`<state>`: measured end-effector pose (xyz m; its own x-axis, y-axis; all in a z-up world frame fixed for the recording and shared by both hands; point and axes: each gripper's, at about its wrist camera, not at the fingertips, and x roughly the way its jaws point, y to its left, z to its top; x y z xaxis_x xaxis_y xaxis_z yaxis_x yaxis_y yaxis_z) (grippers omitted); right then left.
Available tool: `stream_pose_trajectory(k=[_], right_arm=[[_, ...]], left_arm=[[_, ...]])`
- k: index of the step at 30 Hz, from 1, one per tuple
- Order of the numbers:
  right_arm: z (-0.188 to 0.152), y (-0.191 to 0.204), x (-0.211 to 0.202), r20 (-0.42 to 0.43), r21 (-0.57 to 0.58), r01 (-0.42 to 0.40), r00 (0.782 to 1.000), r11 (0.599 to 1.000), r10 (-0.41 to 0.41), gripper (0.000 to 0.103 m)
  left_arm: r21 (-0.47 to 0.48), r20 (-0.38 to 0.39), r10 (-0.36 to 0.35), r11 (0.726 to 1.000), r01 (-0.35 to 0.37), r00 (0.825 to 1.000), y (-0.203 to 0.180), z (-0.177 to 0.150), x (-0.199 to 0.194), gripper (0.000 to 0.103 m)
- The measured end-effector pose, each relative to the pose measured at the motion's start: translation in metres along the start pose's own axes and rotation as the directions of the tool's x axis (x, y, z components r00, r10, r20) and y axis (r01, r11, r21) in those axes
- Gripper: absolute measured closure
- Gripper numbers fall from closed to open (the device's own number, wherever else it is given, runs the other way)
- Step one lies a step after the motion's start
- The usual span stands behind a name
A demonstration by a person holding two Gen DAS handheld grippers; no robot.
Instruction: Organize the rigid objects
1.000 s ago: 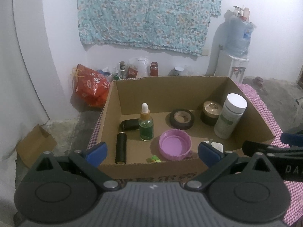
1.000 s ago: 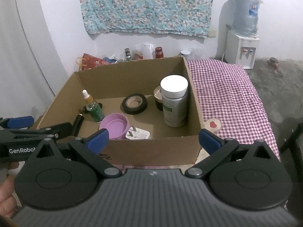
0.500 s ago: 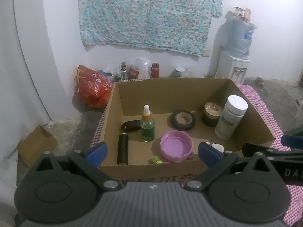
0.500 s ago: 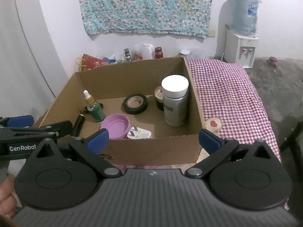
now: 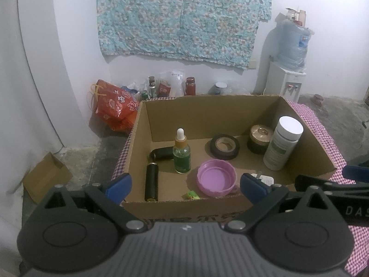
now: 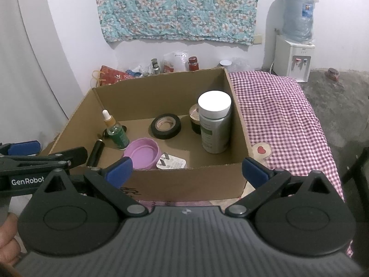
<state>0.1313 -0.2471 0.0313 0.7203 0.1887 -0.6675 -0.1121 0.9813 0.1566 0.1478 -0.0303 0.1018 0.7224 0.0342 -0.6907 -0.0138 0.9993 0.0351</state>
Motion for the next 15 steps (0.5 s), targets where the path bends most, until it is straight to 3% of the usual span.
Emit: stream_pose_trajectory(k=[15], right_arm=[[-0.0008,0.0065,0.0042,-0.012,-0.001,0.004,1.0,1.0,-0.004,0.001]], left_arm=[[-0.004,-0.013,0.001,1.0,-0.001,1.0,0.0037,-0.0001,-0.0013,0.004]])
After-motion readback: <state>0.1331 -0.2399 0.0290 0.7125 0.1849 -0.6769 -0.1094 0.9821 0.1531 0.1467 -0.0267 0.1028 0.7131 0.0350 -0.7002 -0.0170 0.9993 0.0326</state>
